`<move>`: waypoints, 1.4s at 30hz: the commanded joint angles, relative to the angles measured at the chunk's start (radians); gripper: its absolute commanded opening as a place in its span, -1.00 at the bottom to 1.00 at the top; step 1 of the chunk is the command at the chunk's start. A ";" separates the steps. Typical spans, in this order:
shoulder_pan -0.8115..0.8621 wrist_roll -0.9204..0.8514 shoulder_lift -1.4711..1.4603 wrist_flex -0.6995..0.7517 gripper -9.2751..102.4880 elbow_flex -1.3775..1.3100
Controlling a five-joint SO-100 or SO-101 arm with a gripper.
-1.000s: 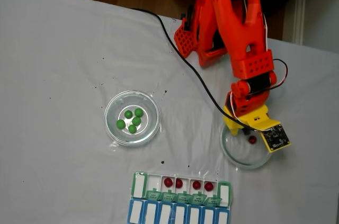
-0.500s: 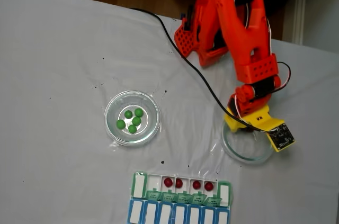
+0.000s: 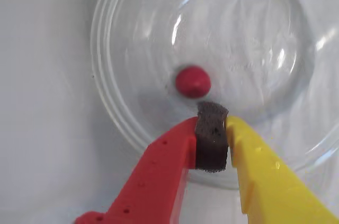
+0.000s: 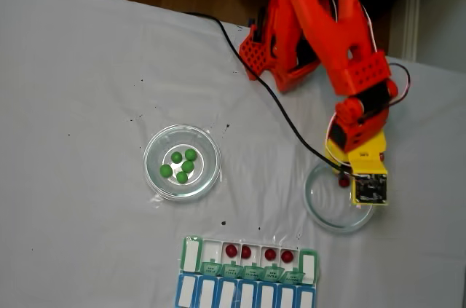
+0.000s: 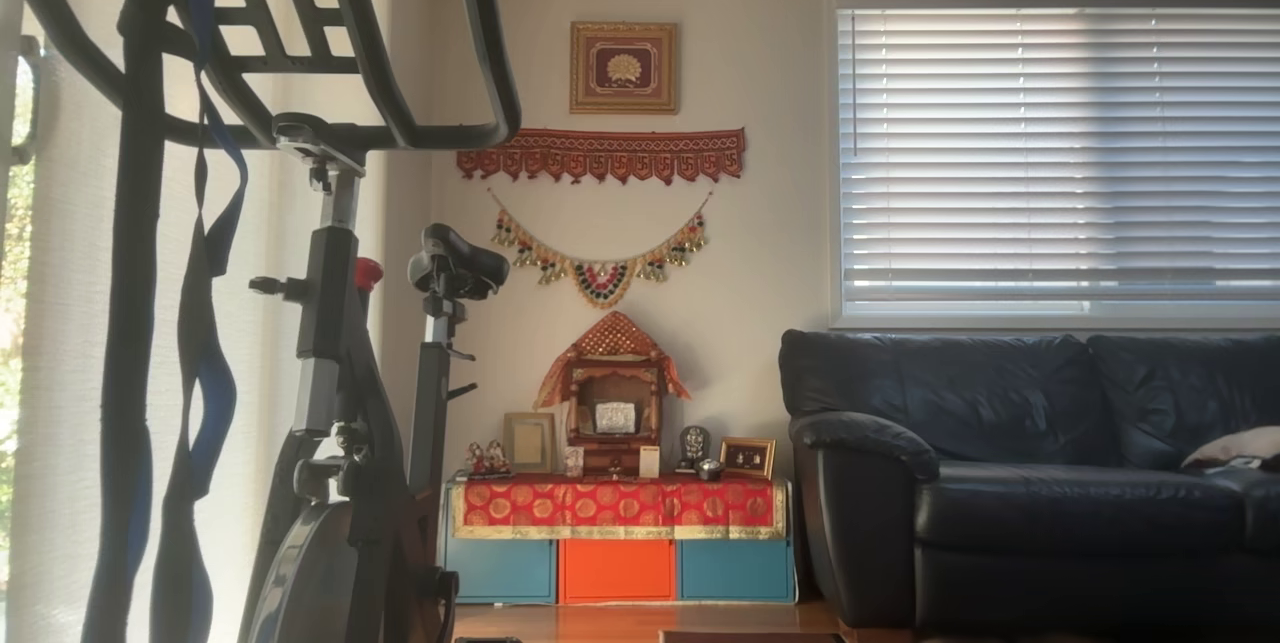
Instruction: Sort medicines into box.
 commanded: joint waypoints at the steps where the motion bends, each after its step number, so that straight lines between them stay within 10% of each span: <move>1: -0.014 0.176 0.098 0.008 -0.82 -0.038; 28: 0.109 0.989 -0.885 0.706 -0.51 -1.146; 42: 0.115 1.028 -0.982 0.893 -0.53 -1.261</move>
